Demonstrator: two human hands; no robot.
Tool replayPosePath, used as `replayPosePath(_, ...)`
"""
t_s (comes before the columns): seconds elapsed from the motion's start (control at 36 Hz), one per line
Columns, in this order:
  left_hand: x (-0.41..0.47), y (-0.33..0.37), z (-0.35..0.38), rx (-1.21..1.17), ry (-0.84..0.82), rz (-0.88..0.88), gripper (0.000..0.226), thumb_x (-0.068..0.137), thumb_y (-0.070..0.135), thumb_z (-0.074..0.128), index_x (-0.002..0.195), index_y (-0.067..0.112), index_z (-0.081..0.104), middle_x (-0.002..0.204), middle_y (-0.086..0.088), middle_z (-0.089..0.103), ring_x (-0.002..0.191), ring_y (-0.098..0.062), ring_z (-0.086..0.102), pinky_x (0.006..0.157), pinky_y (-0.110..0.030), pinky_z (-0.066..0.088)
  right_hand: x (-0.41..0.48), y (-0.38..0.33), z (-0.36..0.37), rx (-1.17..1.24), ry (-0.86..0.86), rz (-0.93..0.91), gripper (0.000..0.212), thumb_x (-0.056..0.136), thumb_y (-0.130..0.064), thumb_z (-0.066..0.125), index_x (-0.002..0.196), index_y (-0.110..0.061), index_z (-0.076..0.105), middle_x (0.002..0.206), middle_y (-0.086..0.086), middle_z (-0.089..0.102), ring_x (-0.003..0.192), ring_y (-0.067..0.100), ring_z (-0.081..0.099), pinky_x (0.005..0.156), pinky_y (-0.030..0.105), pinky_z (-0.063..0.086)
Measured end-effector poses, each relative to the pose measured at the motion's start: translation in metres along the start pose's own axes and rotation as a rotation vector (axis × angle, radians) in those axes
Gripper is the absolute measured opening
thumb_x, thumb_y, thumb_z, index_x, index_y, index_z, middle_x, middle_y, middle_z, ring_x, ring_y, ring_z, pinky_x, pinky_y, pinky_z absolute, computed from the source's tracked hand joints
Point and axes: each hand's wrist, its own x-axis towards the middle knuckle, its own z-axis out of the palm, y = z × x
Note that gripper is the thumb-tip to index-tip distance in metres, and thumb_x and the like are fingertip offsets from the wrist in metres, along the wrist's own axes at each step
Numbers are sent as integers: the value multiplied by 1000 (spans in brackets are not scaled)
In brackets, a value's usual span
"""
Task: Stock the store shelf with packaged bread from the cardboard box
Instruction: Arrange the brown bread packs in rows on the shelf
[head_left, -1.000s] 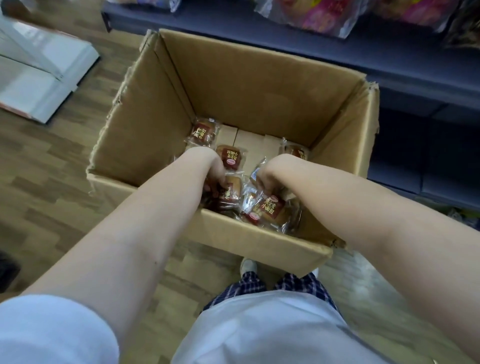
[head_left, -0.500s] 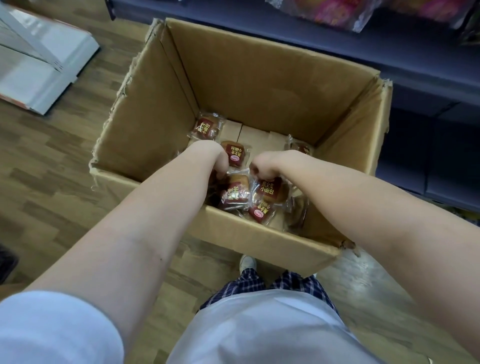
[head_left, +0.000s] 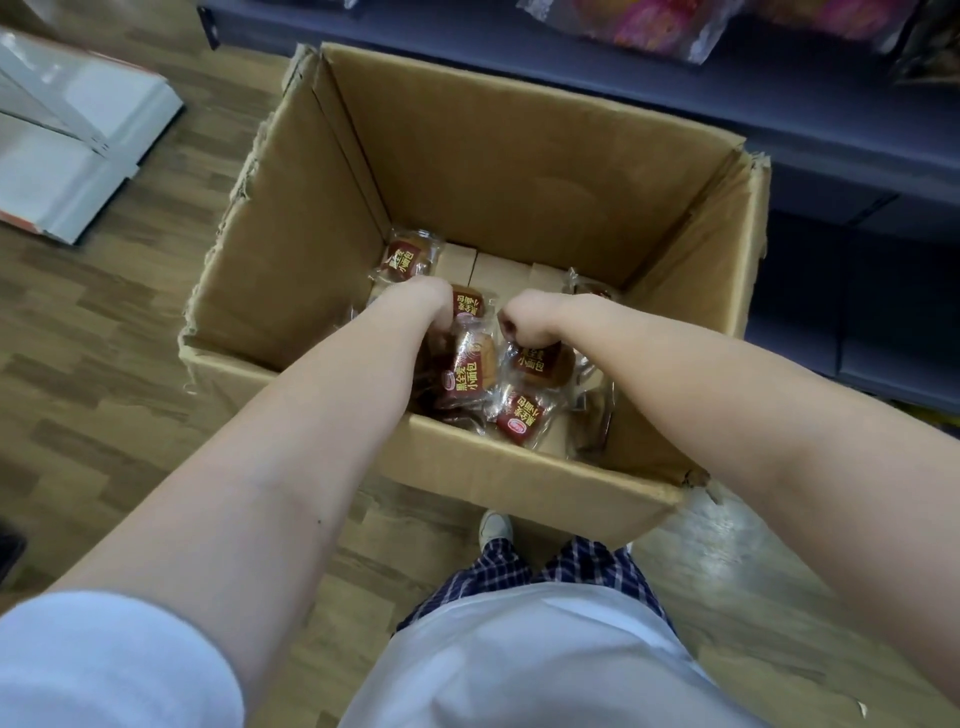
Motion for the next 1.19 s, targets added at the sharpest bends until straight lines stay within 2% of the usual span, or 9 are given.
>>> replayPosePath(0.06, -3, 0, -1, -75, 82, 9, 18, 92, 11, 57, 105, 0, 61, 87, -12, 60, 74, -24, 59, 68, -35, 51, -5, 1, -3, -10, 49, 18, 20, 95, -10, 45, 110, -5, 57, 107, 10, 60, 89, 22, 57, 72, 29, 47)
replayPosePath(0.11, -6, -2, -3, -132, 151, 19, 24, 91, 8, 57, 113, 2, 63, 104, -13, 64, 87, -27, 63, 76, -35, 54, -11, 2, -9, -31, 91, 39, 20, 95, -10, 48, 111, -5, 59, 109, 12, 61, 94, 24, 60, 77, 32, 51)
replayPosePath(0.22, -19, -9, -21, -248, 231, 58, 26, 92, 4, 49, 113, 4, 64, 108, -13, 65, 96, -27, 65, 87, -40, 54, -26, 3, -34, -44, 188, 40, 20, 93, -12, 49, 110, -6, 59, 112, 12, 59, 92, 24, 57, 72, 31, 48)
replayPosePath(0.39, -51, -30, -66, -443, 359, 171, 19, 96, 10, 42, 89, 17, 58, 94, -4, 60, 77, -18, 58, 53, -25, 45, -54, 5, -81, 88, 414, 26, 22, 87, -4, 47, 105, -8, 58, 107, 10, 59, 96, 26, 54, 70, 29, 38)
replayPosePath(0.5, -69, -41, -98, -574, 459, 212, 28, 99, 15, 35, 80, 21, 55, 92, -3, 62, 81, -20, 61, 63, -28, 47, -73, 12, -112, 234, 601, 24, 24, 86, -2, 42, 102, -9, 58, 99, 5, 56, 91, 23, 52, 70, 26, 37)
replayPosePath(0.67, -88, -33, -135, -676, 617, 309, 20, 102, 17, 36, 101, 15, 55, 98, -5, 58, 92, -20, 56, 73, -34, 49, -110, 30, -148, 407, 926, 44, 20, 97, -11, 40, 103, -8, 59, 97, 5, 56, 90, 21, 52, 74, 24, 36)
replayPosePath(0.86, -94, 11, -154, -754, 612, 422, 23, 103, 17, 35, 91, 19, 55, 92, 1, 60, 94, -19, 59, 69, -38, 56, -140, 69, -148, 628, 1137, 163, 20, 98, -12, 40, 101, -7, 59, 97, 7, 59, 81, 21, 54, 69, 30, 47)
replayPosePath(1.14, -98, 101, -173, -817, 542, 528, 22, 104, 16, 32, 98, 13, 53, 94, -6, 59, 73, -19, 58, 60, -28, 51, -185, 137, -131, 663, 1225, 305, 19, 97, -10, 40, 100, -8, 59, 103, 11, 60, 83, 21, 54, 72, 26, 40)
replayPosePath(1.19, -93, 118, -175, -764, 534, 546, 21, 104, 18, 34, 97, 14, 54, 101, -9, 63, 82, -24, 63, 61, -33, 55, -194, 152, -125, 675, 1237, 327, 19, 97, -9, 41, 101, -6, 60, 101, 11, 61, 82, 20, 53, 71, 24, 37)
